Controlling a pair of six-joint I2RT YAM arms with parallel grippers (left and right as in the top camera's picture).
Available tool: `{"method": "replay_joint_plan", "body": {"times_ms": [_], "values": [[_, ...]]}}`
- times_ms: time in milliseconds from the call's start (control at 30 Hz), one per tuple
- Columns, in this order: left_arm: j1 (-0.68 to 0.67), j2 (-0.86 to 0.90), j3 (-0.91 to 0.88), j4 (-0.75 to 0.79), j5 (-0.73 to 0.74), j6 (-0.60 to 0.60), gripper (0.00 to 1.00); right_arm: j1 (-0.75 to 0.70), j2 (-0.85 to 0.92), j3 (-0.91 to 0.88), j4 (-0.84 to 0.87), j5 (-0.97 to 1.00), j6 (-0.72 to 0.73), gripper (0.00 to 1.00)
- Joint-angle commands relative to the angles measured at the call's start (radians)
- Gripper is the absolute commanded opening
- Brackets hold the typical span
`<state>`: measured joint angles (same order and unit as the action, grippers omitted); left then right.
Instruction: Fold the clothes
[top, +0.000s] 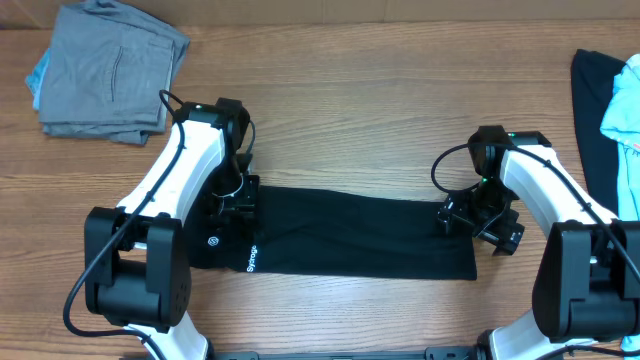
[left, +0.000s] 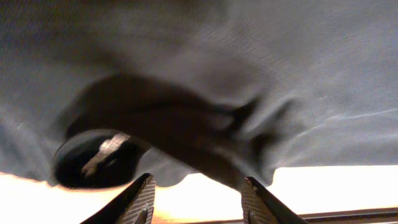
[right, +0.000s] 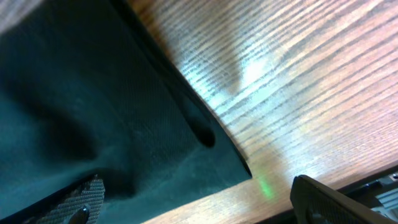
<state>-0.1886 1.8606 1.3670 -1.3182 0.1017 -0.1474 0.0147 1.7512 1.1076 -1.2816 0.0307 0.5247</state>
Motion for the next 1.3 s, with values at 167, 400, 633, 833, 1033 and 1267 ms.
{"method": "replay_joint_plan", "body": {"times_ms": [167, 400, 633, 833, 1033, 1267], "values": [[-0.098, -0.032, -0.006, 0.045, 0.102, 0.040, 0.41, 0.000, -0.023, 0.020, 0.111, -0.209, -0.142, 0.71], [-0.140, -0.029, -0.054, 0.119, 0.102, 0.007, 0.17, 0.043, -0.023, -0.006, 0.184, -0.227, -0.155, 0.12], [-0.122, -0.028, -0.203, 0.198, 0.101, -0.037, 0.04, 0.076, -0.023, -0.080, 0.266, -0.227, -0.128, 0.11], [-0.071, -0.028, -0.299, 0.239, 0.099, -0.060, 0.05, 0.072, -0.023, -0.154, 0.339, -0.208, -0.084, 0.11], [0.006, -0.031, -0.311, 0.199, 0.098, -0.059, 0.06, 0.040, -0.023, -0.156, 0.315, -0.050, 0.033, 0.04], [0.071, -0.036, -0.299, 0.187, 0.078, -0.059, 0.04, -0.068, -0.023, -0.094, 0.219, -0.014, 0.034, 0.04]]}}
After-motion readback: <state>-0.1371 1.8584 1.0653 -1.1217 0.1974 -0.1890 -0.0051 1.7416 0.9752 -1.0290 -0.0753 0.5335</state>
